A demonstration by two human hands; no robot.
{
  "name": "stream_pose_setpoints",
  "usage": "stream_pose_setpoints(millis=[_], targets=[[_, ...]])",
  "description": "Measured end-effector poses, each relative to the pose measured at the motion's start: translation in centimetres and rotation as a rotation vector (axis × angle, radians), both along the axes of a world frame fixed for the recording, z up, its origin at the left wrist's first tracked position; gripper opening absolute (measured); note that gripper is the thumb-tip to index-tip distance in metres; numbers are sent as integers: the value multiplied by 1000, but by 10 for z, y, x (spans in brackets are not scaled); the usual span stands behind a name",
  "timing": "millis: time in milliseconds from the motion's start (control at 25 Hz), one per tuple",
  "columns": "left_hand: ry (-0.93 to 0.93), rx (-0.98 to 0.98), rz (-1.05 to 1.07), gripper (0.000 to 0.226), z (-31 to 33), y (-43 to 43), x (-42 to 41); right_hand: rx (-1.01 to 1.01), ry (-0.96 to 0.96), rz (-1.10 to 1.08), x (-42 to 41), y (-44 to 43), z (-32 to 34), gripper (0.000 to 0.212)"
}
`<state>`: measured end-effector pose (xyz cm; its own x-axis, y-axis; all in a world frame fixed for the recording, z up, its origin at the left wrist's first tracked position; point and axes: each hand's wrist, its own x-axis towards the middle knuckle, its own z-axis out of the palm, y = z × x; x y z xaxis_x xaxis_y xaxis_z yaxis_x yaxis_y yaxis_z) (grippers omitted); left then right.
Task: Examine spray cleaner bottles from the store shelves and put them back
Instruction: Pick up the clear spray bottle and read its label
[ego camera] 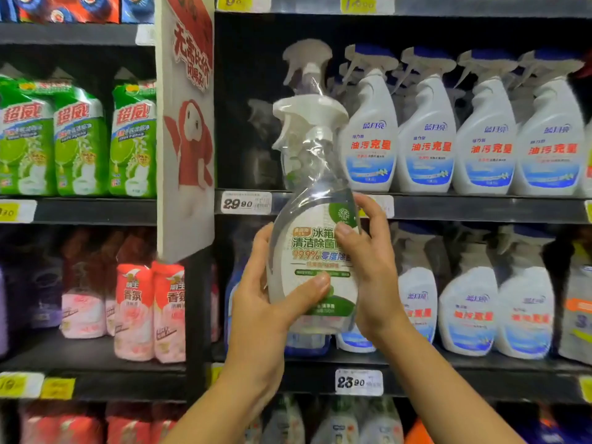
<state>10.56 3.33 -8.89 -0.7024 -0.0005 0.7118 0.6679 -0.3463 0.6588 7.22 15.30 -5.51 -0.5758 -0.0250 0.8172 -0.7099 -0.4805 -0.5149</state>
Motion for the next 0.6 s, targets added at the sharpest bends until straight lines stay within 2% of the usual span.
stream_pose_setpoints(millis=[160,280,440,600], targets=[[-289,110,-85,82,-73,13,31,-4,-190,-43,28,18,-83,39],[-483,199,-69,77,-125,25,50,-56,-338,-99,49,30,-143,41],[-634,240,-83,61,-182,38,73,-55,-485,-165,74,39,-201,37],[-742,226,-126,60,-215,41,96,-4,-576,-171,97,46,-234,41]])
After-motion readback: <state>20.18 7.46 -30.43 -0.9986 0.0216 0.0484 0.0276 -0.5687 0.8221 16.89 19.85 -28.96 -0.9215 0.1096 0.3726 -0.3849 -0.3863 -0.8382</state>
